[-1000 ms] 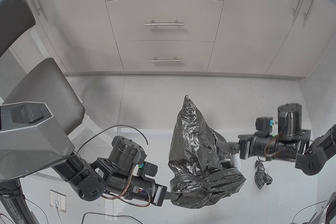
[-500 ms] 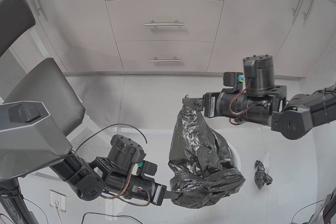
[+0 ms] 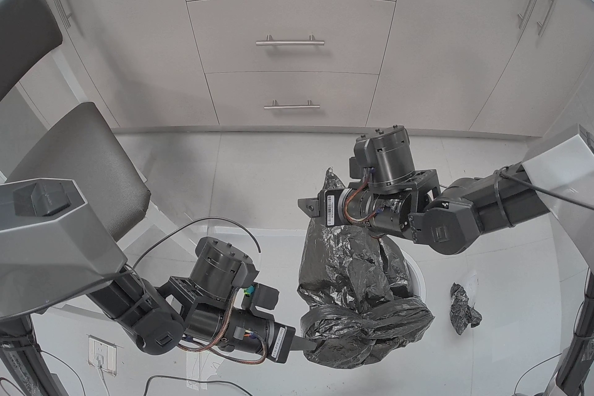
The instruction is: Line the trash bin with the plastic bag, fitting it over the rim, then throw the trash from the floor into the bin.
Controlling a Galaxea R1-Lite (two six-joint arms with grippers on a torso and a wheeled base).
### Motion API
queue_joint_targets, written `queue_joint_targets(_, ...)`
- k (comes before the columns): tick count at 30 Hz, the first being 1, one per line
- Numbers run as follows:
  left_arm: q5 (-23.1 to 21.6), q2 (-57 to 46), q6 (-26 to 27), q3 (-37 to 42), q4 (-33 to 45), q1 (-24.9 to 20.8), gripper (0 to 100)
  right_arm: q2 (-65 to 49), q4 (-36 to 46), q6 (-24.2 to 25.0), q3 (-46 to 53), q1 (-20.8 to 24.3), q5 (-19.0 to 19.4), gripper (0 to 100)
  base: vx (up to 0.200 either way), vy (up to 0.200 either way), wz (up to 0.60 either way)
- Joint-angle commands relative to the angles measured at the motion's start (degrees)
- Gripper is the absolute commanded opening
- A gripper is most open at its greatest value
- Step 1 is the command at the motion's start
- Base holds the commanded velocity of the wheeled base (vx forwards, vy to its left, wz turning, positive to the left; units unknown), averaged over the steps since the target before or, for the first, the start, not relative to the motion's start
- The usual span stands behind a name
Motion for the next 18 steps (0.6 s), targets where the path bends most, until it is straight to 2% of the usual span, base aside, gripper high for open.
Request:
queue_joint_targets(1,-0.1,0.0,0.0,0.0,0.0,-0.1,0,2.6,0.6,0.1,-1.7,-0.4,-0.7,100,0.000,0.000,0.00)
queue_joint_targets(5,-0.1,0.0,0.0,0.0,0.0,-0.1,0,3.8,0.6,0.1,-1.7,-0.7,-2.9,100,0.000,0.000,0.00)
queue_joint_targets(15,-0.1,0.1,0.0,-0.1,0.0,-0.1,0,4.3,0.6,0.2,0.5,-1.7,-3.1,100,0.000,0.000,0.00)
queue_joint_targets(16,-0.1,0.1,0.0,-0.1,0.0,-0.1,0,4.3,0.6,0.2,0.5,-1.7,-3.1,0,0.000,0.000,0.00)
queue_joint_targets(18,-0.1,0.1,-0.1,-0.1,0.0,0.0,0,4.1,0.5,1.6,1.7,-2.3,-3.0,0,0.000,0.000,0.00)
